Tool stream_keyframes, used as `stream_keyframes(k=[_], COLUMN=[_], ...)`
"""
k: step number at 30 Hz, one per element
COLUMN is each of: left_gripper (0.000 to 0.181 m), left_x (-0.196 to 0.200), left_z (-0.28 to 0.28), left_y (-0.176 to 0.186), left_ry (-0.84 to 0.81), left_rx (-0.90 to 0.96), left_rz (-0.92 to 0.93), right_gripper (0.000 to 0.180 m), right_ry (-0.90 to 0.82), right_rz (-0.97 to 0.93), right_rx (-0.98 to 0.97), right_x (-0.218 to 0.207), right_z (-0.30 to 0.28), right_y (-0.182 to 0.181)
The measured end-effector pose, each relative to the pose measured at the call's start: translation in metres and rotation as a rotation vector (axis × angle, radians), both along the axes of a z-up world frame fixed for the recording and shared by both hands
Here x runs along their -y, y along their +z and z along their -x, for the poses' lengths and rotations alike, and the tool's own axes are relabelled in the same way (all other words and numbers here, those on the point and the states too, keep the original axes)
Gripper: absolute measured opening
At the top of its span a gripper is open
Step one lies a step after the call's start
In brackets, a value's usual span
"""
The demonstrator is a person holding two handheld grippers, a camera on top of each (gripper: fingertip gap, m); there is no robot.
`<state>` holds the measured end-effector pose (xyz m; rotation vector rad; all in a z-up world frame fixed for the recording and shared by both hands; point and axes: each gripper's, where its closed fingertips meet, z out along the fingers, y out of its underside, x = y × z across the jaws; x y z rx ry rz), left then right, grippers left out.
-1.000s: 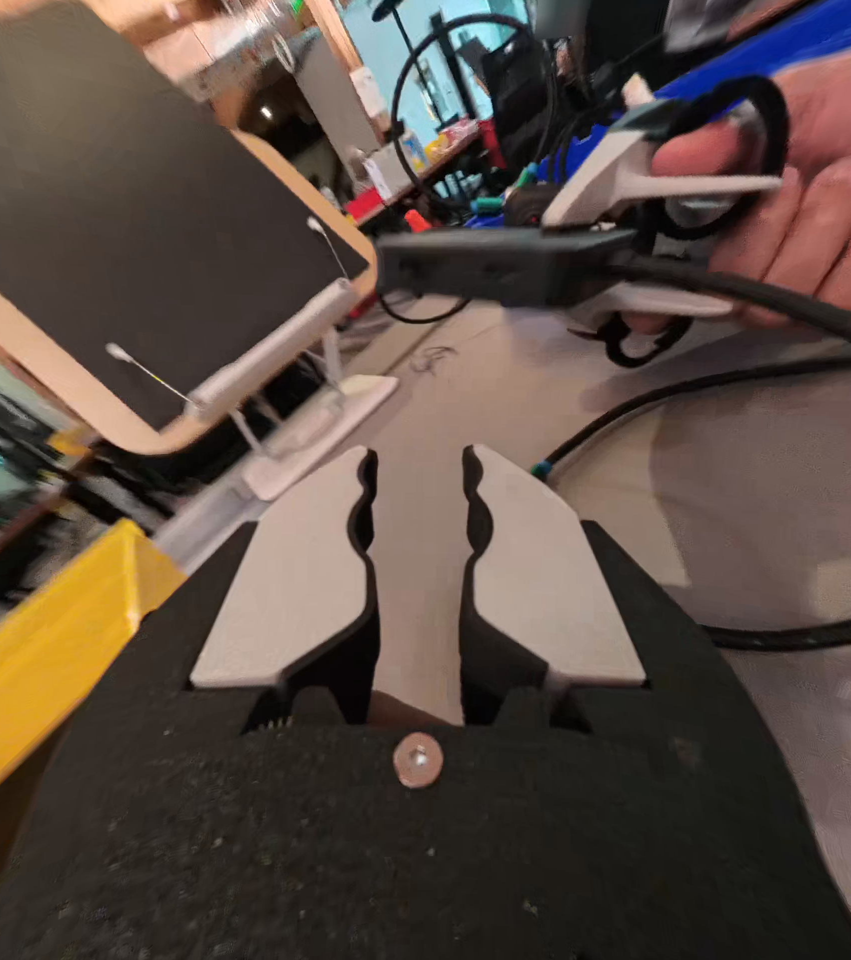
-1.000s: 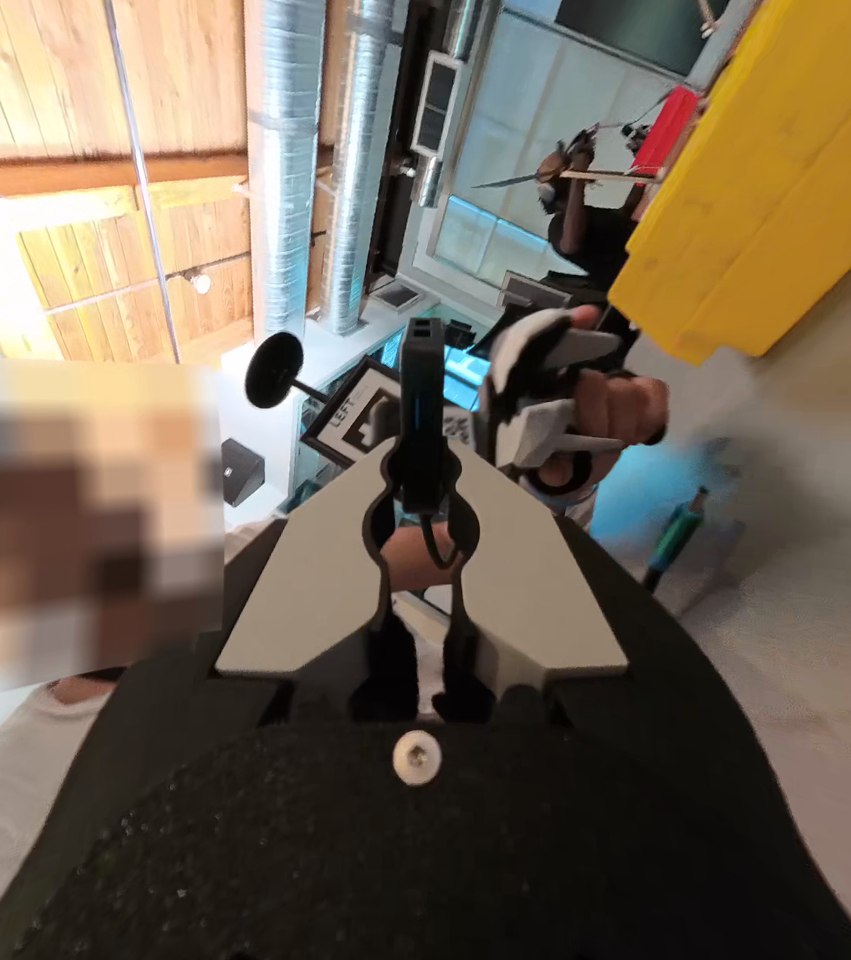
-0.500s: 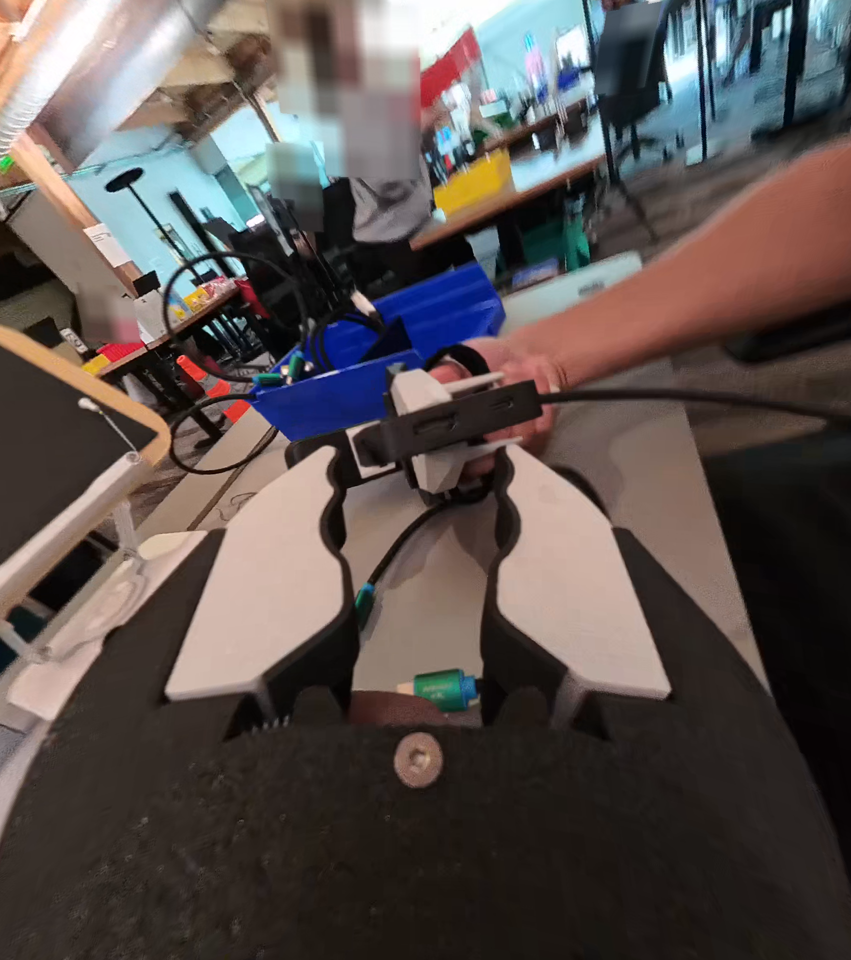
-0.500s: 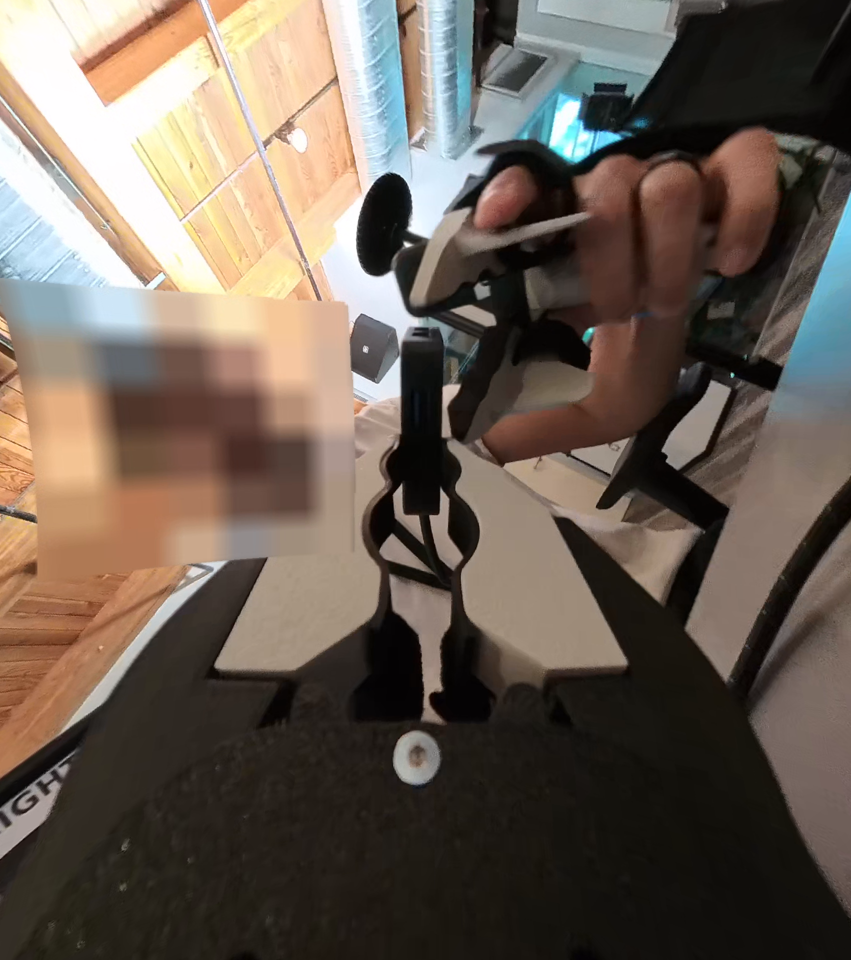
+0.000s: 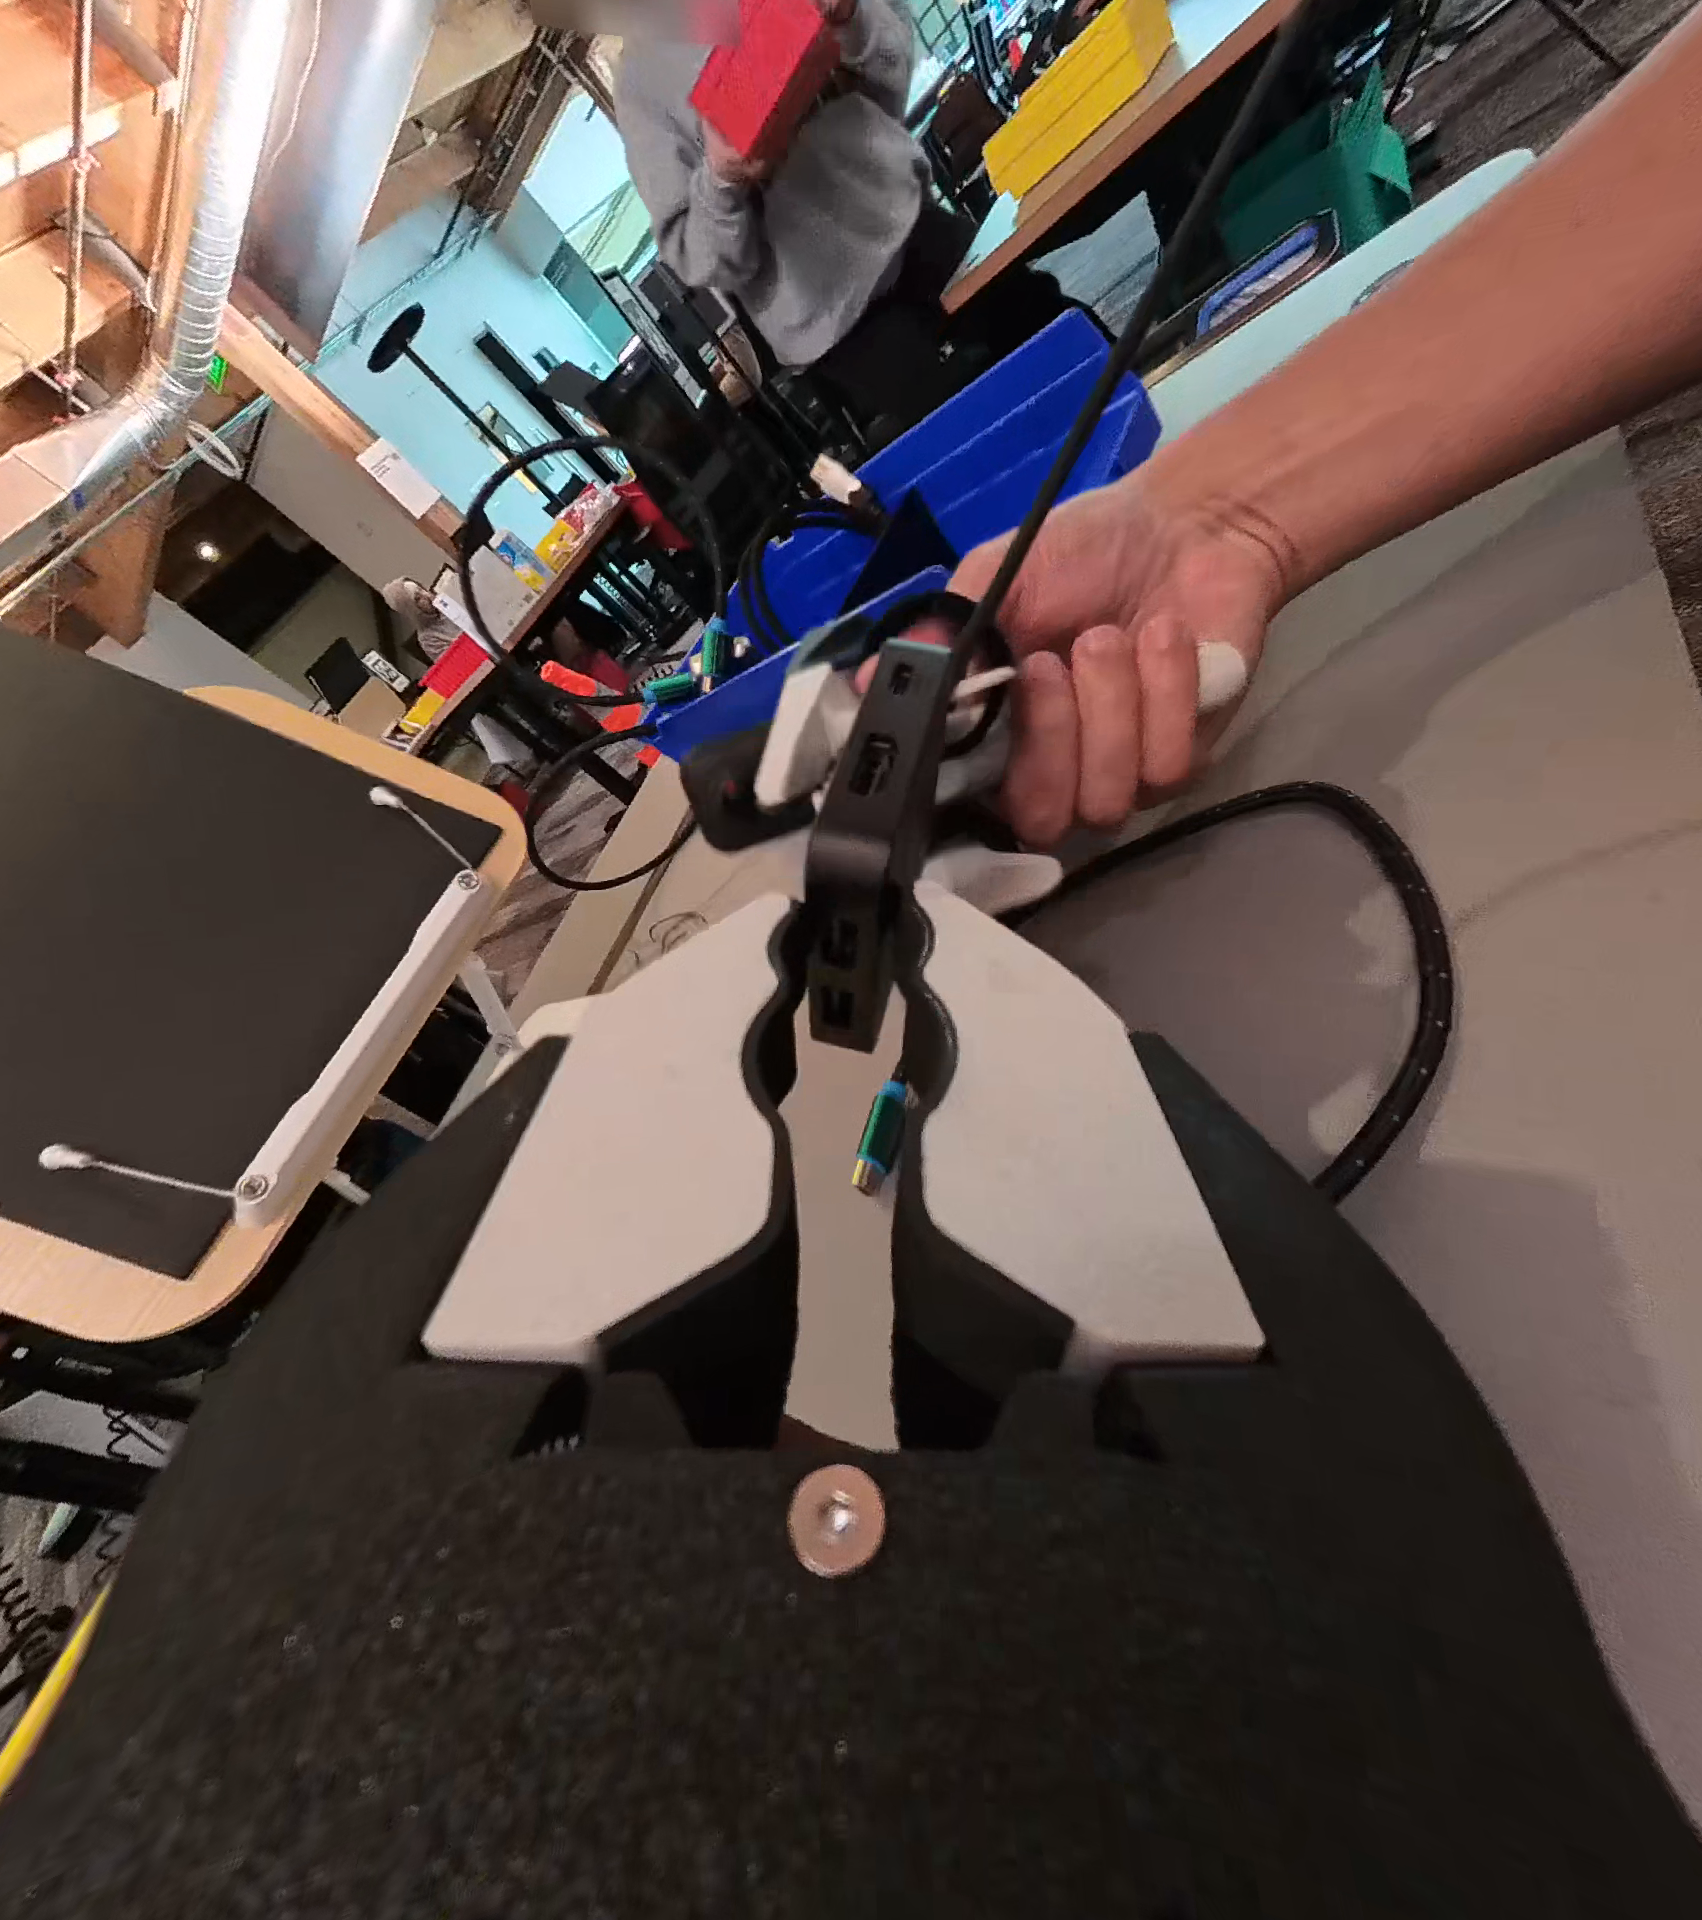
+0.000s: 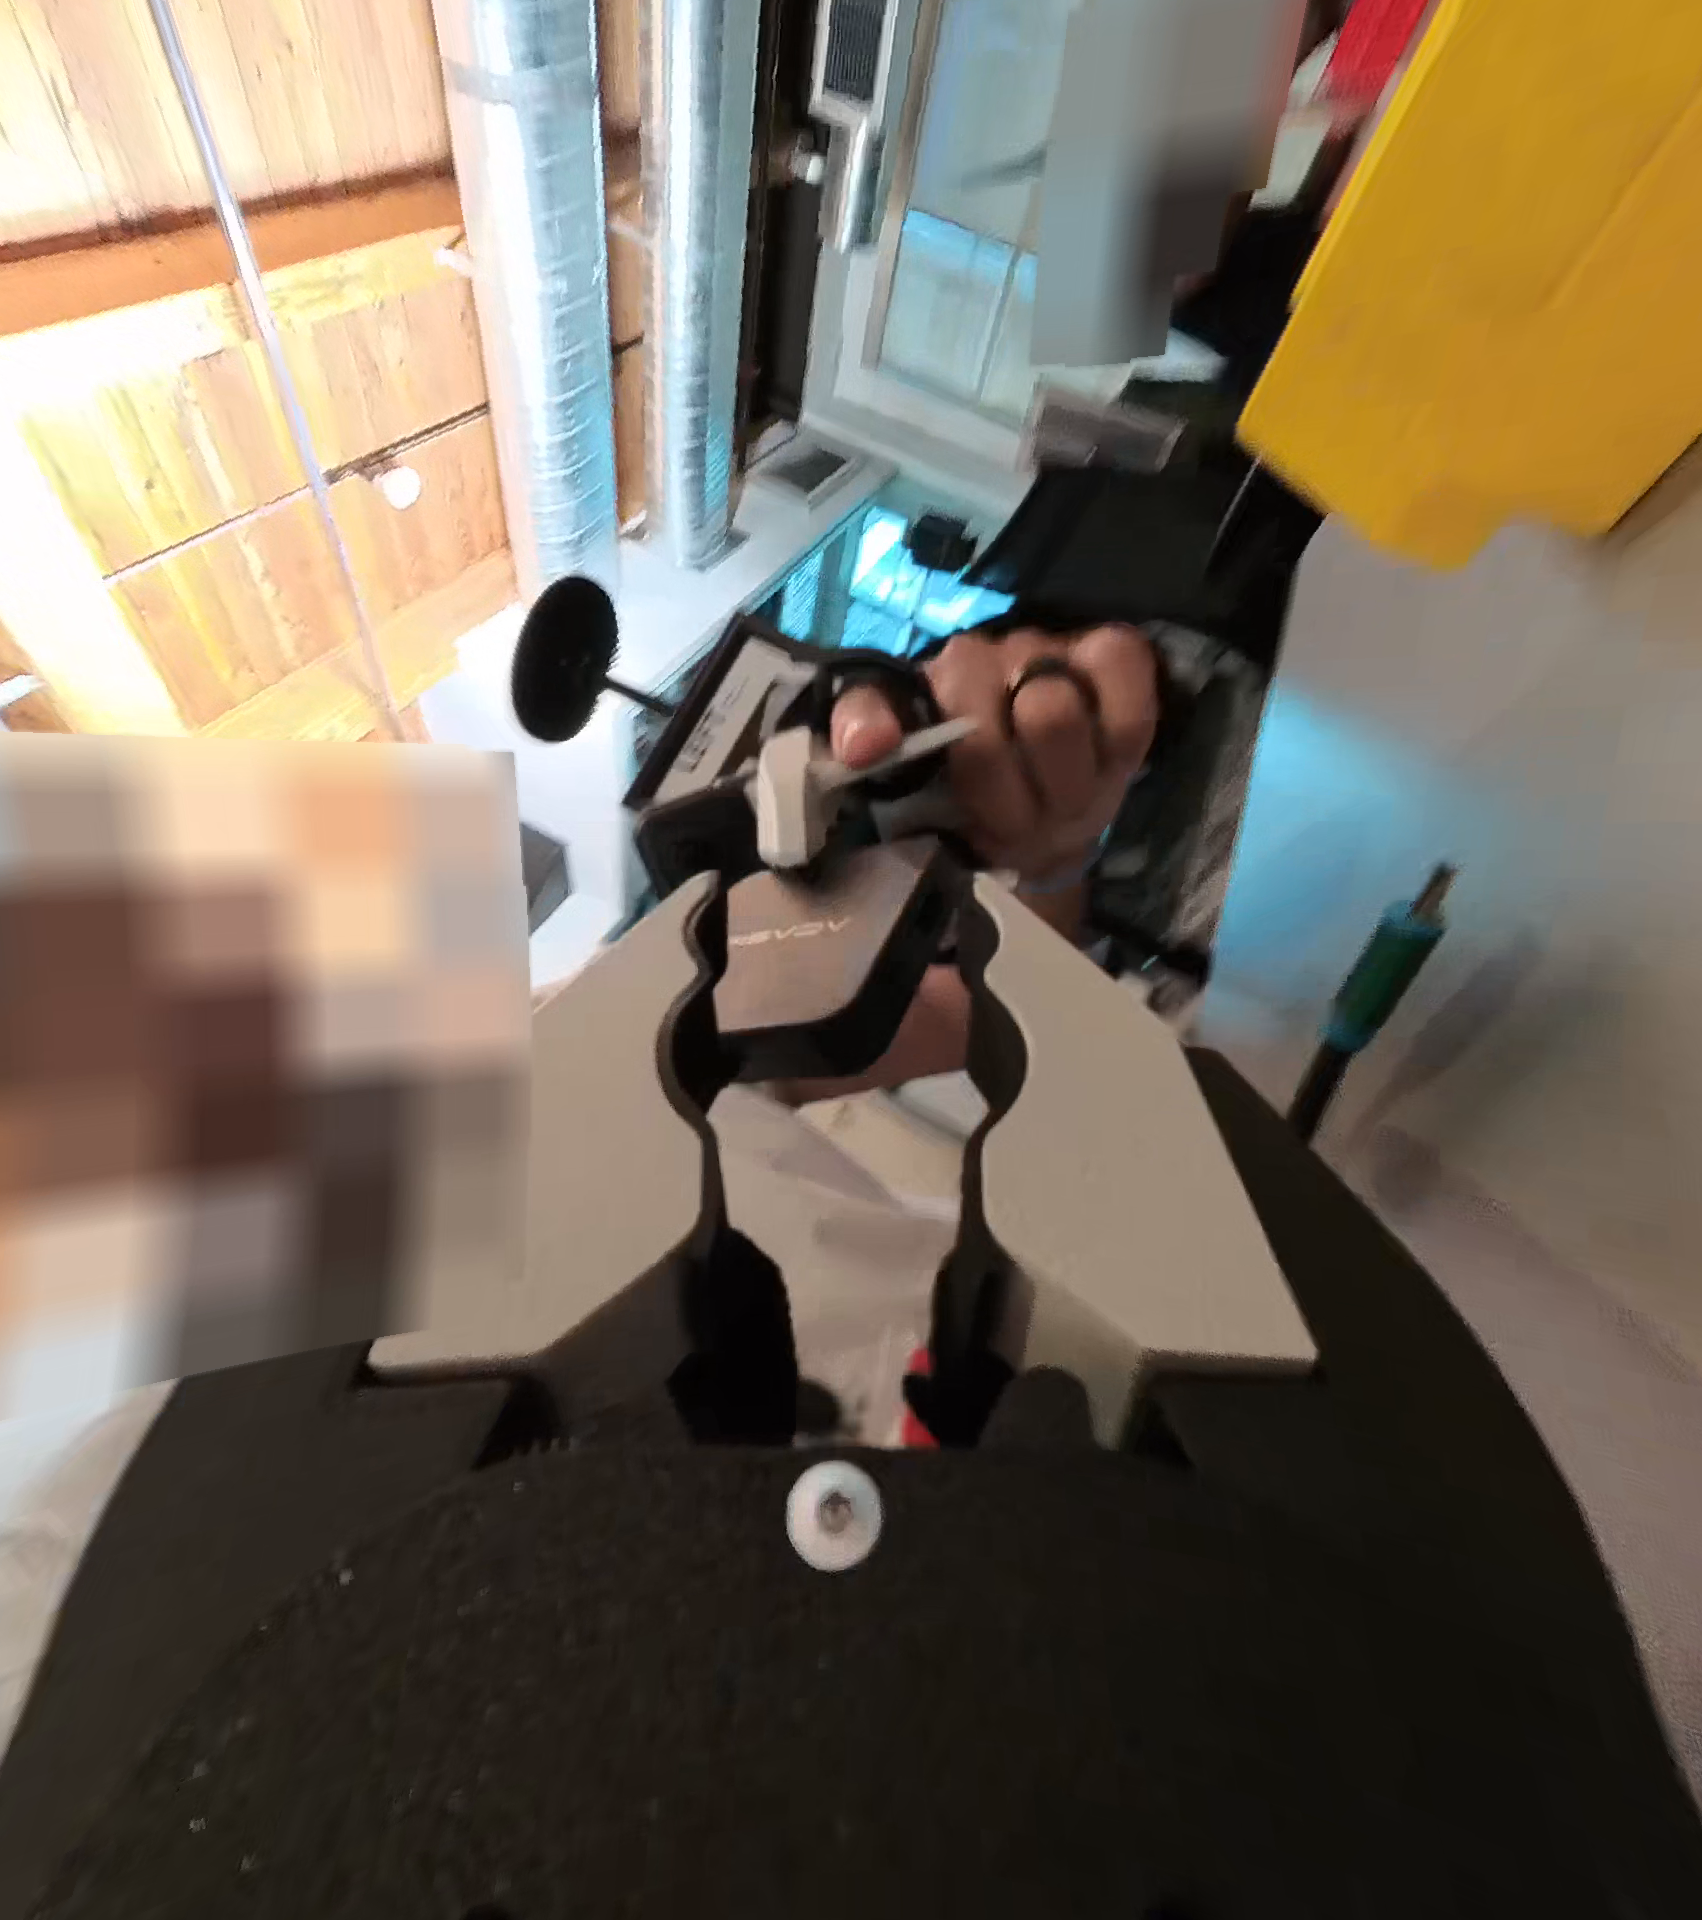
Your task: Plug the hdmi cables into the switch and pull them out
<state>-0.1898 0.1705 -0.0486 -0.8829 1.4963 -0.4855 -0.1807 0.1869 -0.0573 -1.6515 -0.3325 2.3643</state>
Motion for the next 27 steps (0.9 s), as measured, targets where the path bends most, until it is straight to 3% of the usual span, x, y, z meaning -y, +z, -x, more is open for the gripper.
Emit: stream_keyframes(k=[1,5,11,15,18,21,24,27], left_gripper=[0.015,0.015,0.014,0.014,0.013,0.013,0.013,0.014], left_x=[-0.003,-0.023,-0.057,-0.054,-0.032,-0.018,-0.01,-0.003], left_z=[0.002,0.017,0.039,0.035,0.026,0.02,0.016,0.017], left_y=[0.0,0.01,0.035,0.024,0.03,0.037,0.037,0.044], left_ry=[0.009,0.09,0.244,0.216,0.037,-0.077,-0.136,-0.202], left_rx=[0.004,0.058,0.226,0.234,0.32,0.377,0.376,0.404], left_rz=[0.001,0.001,0.081,0.265,0.507,0.658,0.708,0.76], right_gripper=[0.045,0.05,0.049,0.057,0.063,0.051,0.018,0.013], right_ry=[-0.077,-0.357,-0.661,-0.625,-0.69,-0.636,-0.559,-0.505], right_rz=[-0.04,-0.206,-0.439,-0.777,-0.808,-0.81,-0.894,-0.901], right_rx=[0.02,0.114,0.404,0.382,0.271,0.153,0.126,0.077], right_x=[-0.009,-0.038,-0.067,-0.036,-0.03,-0.016,0.002,0.011], right_z=[-0.006,-0.027,-0.028,0.015,0.015,0.012,0.016,0.016], right_y=[0.002,0.011,-0.018,0.003,0.027,0.043,0.045,0.05])
